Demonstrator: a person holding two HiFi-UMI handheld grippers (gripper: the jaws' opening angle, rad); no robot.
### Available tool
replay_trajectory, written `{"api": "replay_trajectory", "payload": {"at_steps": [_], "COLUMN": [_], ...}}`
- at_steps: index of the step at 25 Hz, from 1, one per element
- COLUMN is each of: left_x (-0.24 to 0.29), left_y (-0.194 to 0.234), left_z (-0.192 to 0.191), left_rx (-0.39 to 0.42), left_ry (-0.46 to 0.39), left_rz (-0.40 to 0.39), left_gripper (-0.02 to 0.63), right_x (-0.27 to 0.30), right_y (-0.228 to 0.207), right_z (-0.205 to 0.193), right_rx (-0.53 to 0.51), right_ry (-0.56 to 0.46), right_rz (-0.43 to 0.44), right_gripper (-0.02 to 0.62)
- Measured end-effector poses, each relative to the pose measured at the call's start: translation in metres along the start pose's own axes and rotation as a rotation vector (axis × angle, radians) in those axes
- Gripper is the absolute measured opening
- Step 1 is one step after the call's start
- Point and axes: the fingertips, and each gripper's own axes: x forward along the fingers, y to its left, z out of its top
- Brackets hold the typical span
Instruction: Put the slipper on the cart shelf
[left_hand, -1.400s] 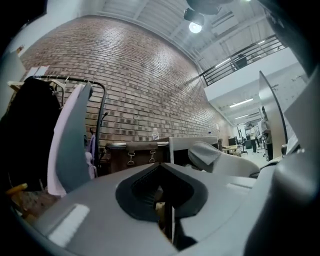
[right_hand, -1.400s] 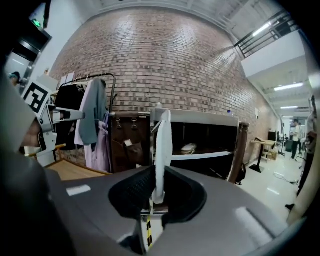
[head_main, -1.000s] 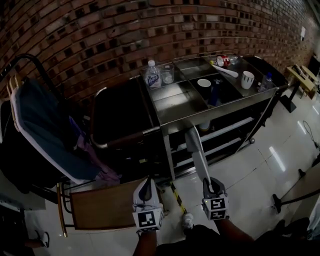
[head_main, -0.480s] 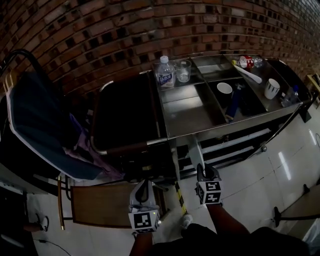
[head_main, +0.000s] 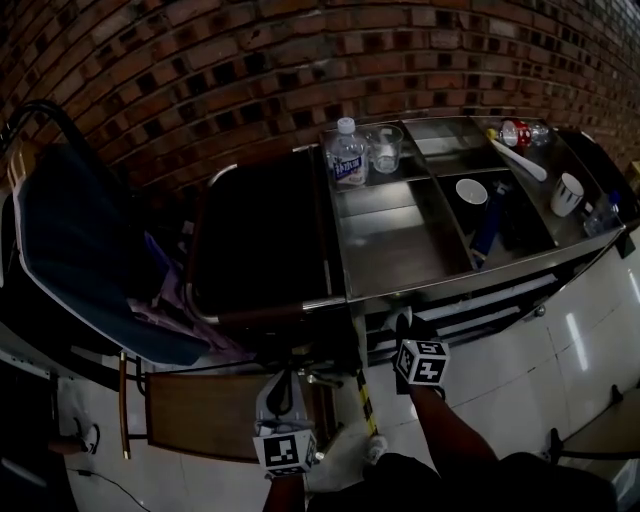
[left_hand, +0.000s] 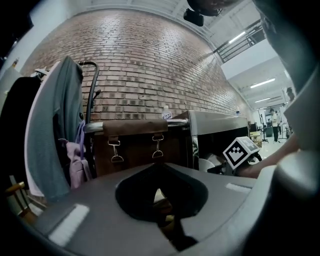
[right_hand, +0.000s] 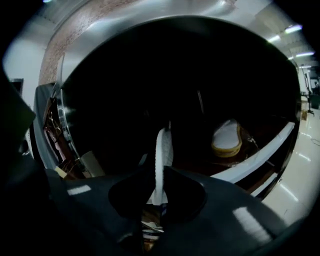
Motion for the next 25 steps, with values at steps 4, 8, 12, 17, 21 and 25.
{"api": "replay_trajectory", "payload": {"at_steps": [4, 8, 12, 17, 21, 25], "left_x": [0.003, 0.003, 0.002, 0.000, -0.002, -0.007], "left_y": [0.002, -0.002, -0.003, -0.003, -0.004, -0.005], "left_z": [-0.002, -0.001, 0.001, 0.001, 0.000, -0.004], "left_rx": [-0.005, 0.011, 0.013, 0.007, 0.001, -0.008], "left_ry": [-0.011, -0.002, -0.003, -0.003, -0.004, 0.000], "left_rz": [0.017, 0.013, 0.011, 0.009, 0.003, -0.001], "left_gripper": [0.015, 0.015, 0.015, 0.015, 0.015, 0.015], "right_x": [0.010, 0.019, 0.024, 0.028, 0.033, 0.037], "right_y": [-0.010, -0.017, -0.015, -0.022, -0.030, -0.033], "right_z": [-0.001, -0.009, -0.001, -0.003, -0.013, -0.014], "right_rx": [0.019, -0.003, -0.157, -0.346, -0.405, -0.451], "right_ry": [0.012, 0.042, 0.043, 0.072, 0.078, 0.076], "right_rz": [-0.012, -0.024, -0.082, -0.182, -0.215, -0.216], "right_gripper": [0.054, 0.078, 0.108, 0.198, 0.209, 0.201]}}
